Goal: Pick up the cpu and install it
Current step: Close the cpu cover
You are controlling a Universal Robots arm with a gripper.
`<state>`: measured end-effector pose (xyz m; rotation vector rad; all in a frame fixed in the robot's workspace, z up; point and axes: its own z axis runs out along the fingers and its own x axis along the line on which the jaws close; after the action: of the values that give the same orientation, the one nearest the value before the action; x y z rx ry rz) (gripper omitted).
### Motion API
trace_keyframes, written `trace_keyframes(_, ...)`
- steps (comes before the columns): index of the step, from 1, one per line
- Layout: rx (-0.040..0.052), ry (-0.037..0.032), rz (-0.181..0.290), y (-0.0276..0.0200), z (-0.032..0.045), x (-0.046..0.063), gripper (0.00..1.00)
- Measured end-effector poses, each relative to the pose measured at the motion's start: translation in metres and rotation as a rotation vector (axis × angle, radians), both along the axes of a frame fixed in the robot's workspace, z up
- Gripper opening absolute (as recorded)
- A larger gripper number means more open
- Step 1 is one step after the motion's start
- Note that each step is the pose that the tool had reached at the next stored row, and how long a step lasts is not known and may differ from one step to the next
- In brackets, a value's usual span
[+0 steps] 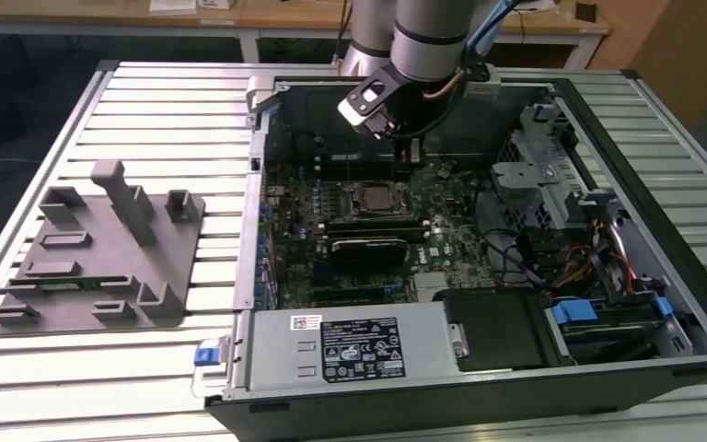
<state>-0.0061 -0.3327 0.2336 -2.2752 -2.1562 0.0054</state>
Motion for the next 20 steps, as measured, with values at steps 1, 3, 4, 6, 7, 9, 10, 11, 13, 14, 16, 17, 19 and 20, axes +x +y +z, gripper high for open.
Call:
trace_keyframes(1,0.0001,0.0,0.0,0.0,-0.0003,0.0,0.11)
trace_keyframes(3,0.0,0.0,0.0,-0.0001,-0.0009,-0.002,0.11)
trace_keyframes(4,-0.0001,0.0001,0.0,-0.0001,-0.0011,-0.002,0.11)
trace_keyframes(6,-0.0002,0.0001,0.0,-0.0001,-0.0012,-0.002,0.11)
trace_keyframes(7,-0.0002,0.0001,0.0,-0.0001,-0.0012,-0.002,0.11)
trace_keyframes(9,0.0,0.0,0.0,-0.0001,-0.0013,-0.002,0.11)
trace_keyframes(10,-0.0001,0.0,0.0,-0.0001,-0.0013,-0.002,0.11)
trace_keyframes(11,-0.0001,0.0,0.0,-0.0006,-0.0014,-0.003,0.11)
trace_keyframes(13,-0.0003,0.0,0.0,-0.0031,-0.0014,-0.004,0.11)
trace_keyframes(14,-0.0003,0.0,0.0,-0.0049,-0.0015,-0.004,0.11)
trace_keyframes(16,-0.0002,-0.0001,0.0,-0.0086,-0.0017,-0.005,0.11)
trace_keyframes(17,-0.0003,0.0,0.0,-0.0102,-0.0017,-0.006,0.11)
trace_keyframes(19,-0.0002,0.0,0.0,-0.0124,-0.002,-0.009,0.11)
trace_keyframes(20,-0.0001,-0.0001,0.0,-0.0129,-0.0022,-0.011,0.11)
